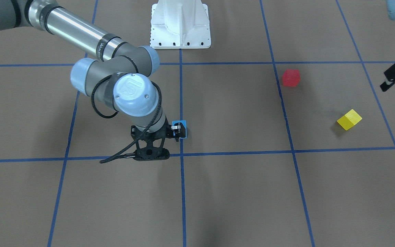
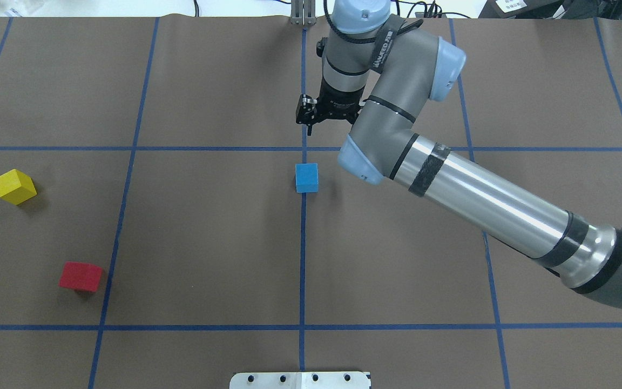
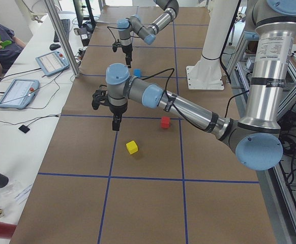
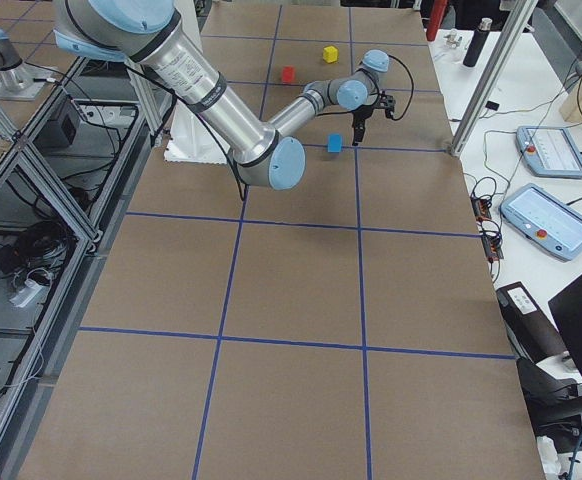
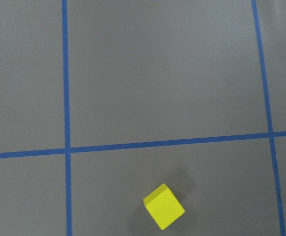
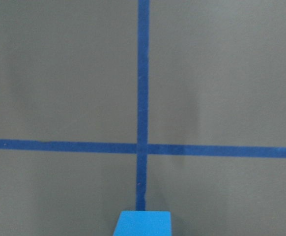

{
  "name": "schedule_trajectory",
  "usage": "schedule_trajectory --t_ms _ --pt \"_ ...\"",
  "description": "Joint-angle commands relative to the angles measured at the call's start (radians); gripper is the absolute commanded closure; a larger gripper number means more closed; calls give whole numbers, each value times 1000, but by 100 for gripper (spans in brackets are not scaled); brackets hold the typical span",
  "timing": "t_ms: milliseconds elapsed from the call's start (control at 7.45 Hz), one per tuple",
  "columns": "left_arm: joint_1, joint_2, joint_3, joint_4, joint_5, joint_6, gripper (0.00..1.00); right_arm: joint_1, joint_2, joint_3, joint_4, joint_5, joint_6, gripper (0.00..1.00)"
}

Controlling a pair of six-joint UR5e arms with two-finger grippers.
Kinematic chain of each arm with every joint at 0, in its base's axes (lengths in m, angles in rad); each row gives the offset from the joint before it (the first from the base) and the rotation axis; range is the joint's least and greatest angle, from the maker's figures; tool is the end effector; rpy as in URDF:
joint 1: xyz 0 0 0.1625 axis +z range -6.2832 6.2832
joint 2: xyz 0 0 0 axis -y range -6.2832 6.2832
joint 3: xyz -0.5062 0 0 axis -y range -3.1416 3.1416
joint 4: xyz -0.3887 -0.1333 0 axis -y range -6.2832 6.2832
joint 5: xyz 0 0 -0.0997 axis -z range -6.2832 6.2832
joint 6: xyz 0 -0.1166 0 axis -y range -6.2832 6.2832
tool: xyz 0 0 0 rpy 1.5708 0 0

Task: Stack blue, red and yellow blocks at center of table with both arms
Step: 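Withdraw the right gripper while the left gripper grasps the red cube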

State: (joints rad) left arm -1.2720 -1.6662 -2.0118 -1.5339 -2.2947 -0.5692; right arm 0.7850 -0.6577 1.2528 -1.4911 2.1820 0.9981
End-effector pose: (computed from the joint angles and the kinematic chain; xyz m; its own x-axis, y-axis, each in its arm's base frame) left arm 0.0970 -0.5055 0.4967 0.6637 -0.0110 -0.7479 0.1179 0.9889 0.0901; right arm -0.5614 -0.6548 0.2663 0.6405 0.0126 0.7679 0.0260 0.9989 -0.0380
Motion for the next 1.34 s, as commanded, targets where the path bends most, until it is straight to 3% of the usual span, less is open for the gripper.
schedule_trajectory --t_ms 0,134,269,537,1208 --pt "267 43 -135 -110 178 -342 1 139 -127 86 -1 83 -166 1" --pt "399 168 -134 -340 314 -430 1 184 -217 130 5 88 -259 1" --pt "484 259 -104 -540 383 -514 1 235 -290 166 3 90 -333 1" --pt "606 281 -96 -581 473 -571 1 331 -420 215 0 90 -496 1" --pt "721 281 -18 -585 532 -568 1 408 -553 260 11 90 -641 0"
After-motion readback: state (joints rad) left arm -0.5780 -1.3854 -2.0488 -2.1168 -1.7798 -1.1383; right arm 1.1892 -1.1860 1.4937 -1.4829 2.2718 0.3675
